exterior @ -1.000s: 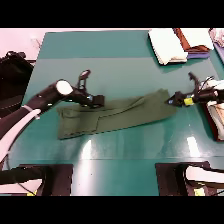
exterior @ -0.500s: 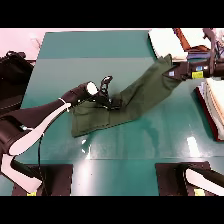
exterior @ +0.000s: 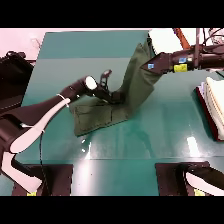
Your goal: Fold the shirts.
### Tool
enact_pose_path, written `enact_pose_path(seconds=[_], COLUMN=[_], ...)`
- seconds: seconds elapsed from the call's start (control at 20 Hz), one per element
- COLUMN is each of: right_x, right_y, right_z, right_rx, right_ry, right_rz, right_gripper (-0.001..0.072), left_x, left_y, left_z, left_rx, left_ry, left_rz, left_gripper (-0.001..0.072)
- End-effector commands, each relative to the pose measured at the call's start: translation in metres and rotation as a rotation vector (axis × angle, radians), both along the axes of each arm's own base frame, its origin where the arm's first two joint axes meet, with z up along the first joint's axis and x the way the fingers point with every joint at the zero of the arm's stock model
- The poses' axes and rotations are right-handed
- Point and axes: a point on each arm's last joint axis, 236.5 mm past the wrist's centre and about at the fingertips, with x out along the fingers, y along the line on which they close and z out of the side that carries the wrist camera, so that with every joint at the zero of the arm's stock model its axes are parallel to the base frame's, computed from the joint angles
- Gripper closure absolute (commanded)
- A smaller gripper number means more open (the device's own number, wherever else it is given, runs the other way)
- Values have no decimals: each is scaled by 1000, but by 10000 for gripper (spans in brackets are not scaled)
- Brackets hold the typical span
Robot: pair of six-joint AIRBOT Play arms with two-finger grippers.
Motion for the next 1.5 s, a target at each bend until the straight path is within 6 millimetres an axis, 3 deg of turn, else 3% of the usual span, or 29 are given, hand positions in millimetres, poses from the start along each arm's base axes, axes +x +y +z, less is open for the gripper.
enact_pose_path(seconds=[0.0, 0.15, 0.3, 0.4, 0.45, 0.5, 0.55, 0.6, 0.7, 0.75, 0.8, 0.95, 1.0, 1.05, 1.1, 1.2, 1.3, 1.45], right_x=[-3, -11, -27, -52, -66, -81, -92, -94, -81, -62, -45, 4, 14, 21, 27, 36, 37, 38], right_y=[26, 70, 152, 216, 241, 263, 275, 277, 256, 231, 204, 97, 60, 29, 3, -39, -44, -7], right_z=[6, -16, -54, -79, -90, -98, -103, -104, -120, -135, -149, -197, -214, -229, -242, -264, -280, -294], right_rx=[26, 30, 42, 76, 86, 87, 73, 51, -46, -120, -174, -289, -305, -310, -304, -266, -207, -86], right_ry=[-30, 14, 41, 35, 20, 28, 29, 21, 29, 46, 67, 198, 266, 330, 382, 476, 571, 629], right_rz=[24, 107, 192, 266, 315, 371, 417, 452, 453, 413, 364, 144, 72, 12, -46, -156, -181, -133], right_gripper=[688, 688, 687, 670, 512, 275, 219, 221, 233, 233, 233, 231, 207, 116, 77, 79, 81, 83], left_x=[32, 65, 72, 62, 57, 52, 48, 45, 41, 39, 39, 37, 37, 37, 37, 37, 37, 36], left_y=[43, 124, 210, 252, 266, 276, 281, 281, 278, 276, 277, 274, 274, 274, 274, 274, 273, 272], left_z=[63, 149, 238, 278, 291, 300, 305, 305, 299, 298, 298, 295, 294, 293, 292, 289, 283, 275], left_rx=[-9, 36, 92, 134, 148, 158, 160, 167, 169, 167, 169, 173, 173, 173, 173, 172, 173, 174], left_ry=[-90, -278, -492, -590, -620, -639, -645, -644, -617, -610, -608, -603, -600, -599, -595, -589, -577, -560], left_rz=[28, 129, 277, 354, 380, 399, 407, 403, 384, 380, 379, 359, 358, 358, 357, 356, 353, 346], left_gripper=[684, 684, 683, 683, 684, 684, 683, 683, 683, 683, 683, 683, 683, 683, 683, 683, 683, 683])
